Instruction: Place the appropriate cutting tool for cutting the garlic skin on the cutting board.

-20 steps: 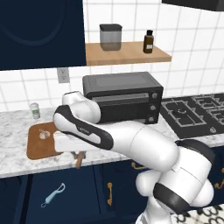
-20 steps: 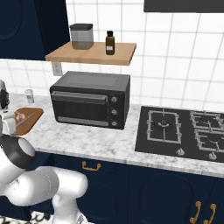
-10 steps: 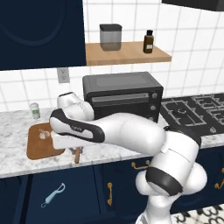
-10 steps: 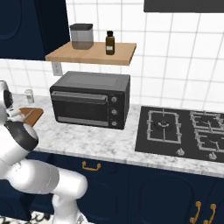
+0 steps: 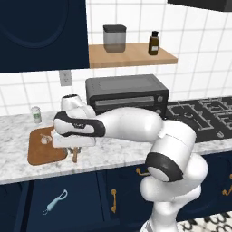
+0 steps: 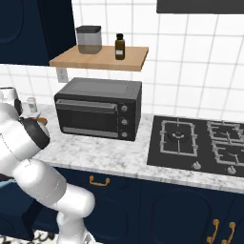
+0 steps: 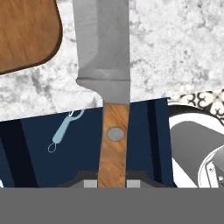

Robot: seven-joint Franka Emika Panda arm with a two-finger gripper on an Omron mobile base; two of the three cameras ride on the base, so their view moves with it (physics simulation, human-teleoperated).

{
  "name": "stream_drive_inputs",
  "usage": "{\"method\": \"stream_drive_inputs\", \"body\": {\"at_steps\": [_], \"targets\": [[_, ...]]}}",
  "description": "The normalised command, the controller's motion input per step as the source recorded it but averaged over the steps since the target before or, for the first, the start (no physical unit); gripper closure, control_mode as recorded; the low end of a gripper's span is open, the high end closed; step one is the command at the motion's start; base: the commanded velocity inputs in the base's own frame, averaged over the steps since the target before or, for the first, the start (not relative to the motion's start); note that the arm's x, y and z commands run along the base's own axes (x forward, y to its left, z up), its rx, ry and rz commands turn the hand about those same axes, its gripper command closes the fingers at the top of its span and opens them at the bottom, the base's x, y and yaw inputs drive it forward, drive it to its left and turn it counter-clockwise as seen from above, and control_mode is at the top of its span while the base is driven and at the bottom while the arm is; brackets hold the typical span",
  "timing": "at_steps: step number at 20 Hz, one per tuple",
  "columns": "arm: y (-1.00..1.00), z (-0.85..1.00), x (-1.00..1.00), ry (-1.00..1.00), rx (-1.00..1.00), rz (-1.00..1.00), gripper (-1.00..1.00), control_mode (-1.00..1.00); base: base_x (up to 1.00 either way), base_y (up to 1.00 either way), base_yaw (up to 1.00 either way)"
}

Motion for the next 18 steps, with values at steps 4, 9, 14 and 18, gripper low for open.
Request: {"method": "stream_drive_inputs", "body": {"at_steps": [4,9,14,18], "targets": [[0.78,-0.38,0.58,0.00,0.05,-0.04,1.00,-1.00,0.00,0.00,0.00],[0.51,-0.28,0.46,0.00,0.01,-0.03,1.00,-1.00,0.00,0.00,0.00],[0.08,-0.03,0.34,0.00,0.00,-0.01,1.00,-1.00,0.00,0.00,0.00],[0.08,-0.09,0.34,0.00,0.00,-0.02,1.00,-1.00,0.00,0.00,0.00]]}}
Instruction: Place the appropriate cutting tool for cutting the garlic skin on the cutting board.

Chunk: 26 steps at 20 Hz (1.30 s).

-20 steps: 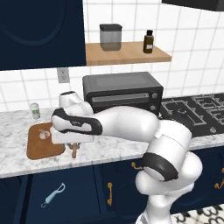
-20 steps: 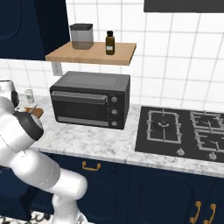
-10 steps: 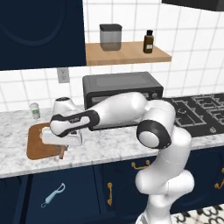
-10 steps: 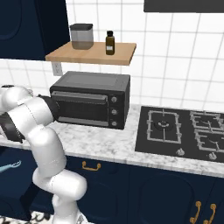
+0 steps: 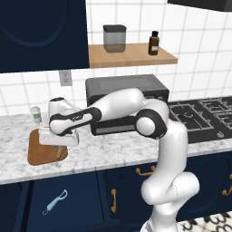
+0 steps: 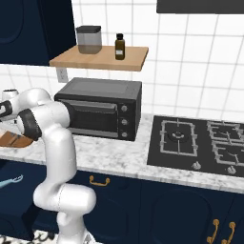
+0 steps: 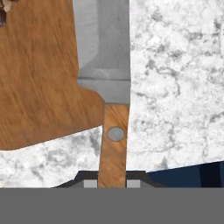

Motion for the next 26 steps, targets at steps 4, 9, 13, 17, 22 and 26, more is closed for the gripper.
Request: {"method": "stream_drive_inputs", "body": {"at_steps": [4,9,13,17,22,26], "targets": [[0.09,-0.36,0.10,0.00,0.00,-0.03,1.00,-1.00,0.00,0.00,0.00],[0.03,-0.47,0.23,0.00,0.00,-0.04,1.00,-1.00,0.00,0.00,0.00],[0.00,-0.29,0.35,0.01,0.00,0.00,1.00,-1.00,0.00,0.00,0.00],[0.04,-0.11,0.34,0.00,0.00,0.00,1.00,-1.00,0.00,0.00,0.00],[0.16,-0.03,0.14,0.00,0.00,0.00,1.00,-1.00,0.00,0.00,0.00],[0.33,-0.04,0.13,0.00,0.00,0.00,1.00,-1.00,0.00,0.00,0.00]]}}
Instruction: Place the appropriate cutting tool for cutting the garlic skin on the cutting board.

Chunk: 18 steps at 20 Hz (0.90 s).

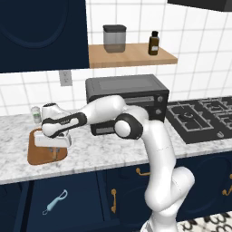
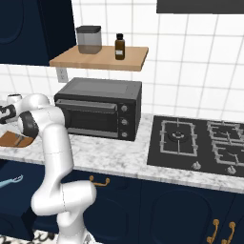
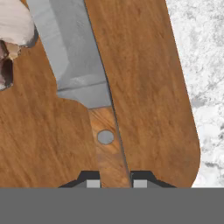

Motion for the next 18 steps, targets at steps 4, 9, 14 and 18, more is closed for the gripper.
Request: {"method": "stream_drive_inputs", "body": {"at_steps": [4,9,14,18], "targets": [[0.20,-0.16,0.23,0.02,0.00,0.00,-1.00,-1.00,0.00,0.00,0.00],[0.06,-0.10,0.29,0.05,0.00,0.00,-1.00,-1.00,0.00,0.00,0.00],[-0.07,0.08,-0.19,0.00,0.00,0.00,-1.00,-1.00,0.00,0.00,0.00],[-0.04,0.33,-0.86,-0.08,0.00,0.00,-1.00,-1.00,0.00,0.00,0.00]]}}
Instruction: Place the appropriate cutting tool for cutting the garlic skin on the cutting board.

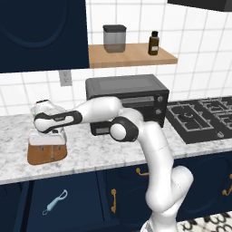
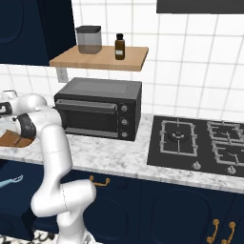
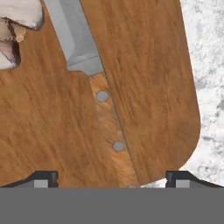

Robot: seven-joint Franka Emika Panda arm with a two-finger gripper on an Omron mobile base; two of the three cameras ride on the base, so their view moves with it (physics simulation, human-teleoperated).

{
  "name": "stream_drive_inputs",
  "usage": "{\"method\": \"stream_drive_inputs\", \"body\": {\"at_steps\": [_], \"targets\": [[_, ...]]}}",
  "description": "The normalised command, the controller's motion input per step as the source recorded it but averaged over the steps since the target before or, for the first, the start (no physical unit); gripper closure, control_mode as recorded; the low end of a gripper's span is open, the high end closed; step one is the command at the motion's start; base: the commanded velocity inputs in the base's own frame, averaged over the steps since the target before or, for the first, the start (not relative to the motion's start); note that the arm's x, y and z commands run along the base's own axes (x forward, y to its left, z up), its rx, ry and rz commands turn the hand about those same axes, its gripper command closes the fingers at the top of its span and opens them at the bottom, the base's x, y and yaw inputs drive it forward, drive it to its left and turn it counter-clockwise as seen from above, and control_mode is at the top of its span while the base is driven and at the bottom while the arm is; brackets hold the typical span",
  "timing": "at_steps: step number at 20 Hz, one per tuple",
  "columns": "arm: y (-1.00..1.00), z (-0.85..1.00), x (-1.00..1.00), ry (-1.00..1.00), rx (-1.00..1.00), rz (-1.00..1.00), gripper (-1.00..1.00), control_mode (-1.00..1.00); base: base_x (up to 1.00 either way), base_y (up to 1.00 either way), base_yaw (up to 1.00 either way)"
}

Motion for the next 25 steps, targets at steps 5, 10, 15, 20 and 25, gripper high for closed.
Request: {"method": "stream_drive_inputs", "body": {"at_steps": [5,10,15,20,25], "targets": [[-0.83,0.26,-0.96,-0.07,0.00,0.00,-1.00,-1.00,0.00,0.00,0.00],[-1.00,0.27,-0.71,-0.12,0.00,0.00,-1.00,-1.00,0.00,0.00,0.00],[-1.00,0.72,-0.67,-0.09,0.06,0.00,-1.00,-1.00,0.00,0.00,0.00],[-1.00,0.78,-0.94,-0.05,0.12,0.00,-1.00,-1.00,0.00,0.00,0.00],[-1.00,0.45,-1.00,-0.12,0.07,0.04,-1.00,-1.00,0.00,0.00,0.00]]}}
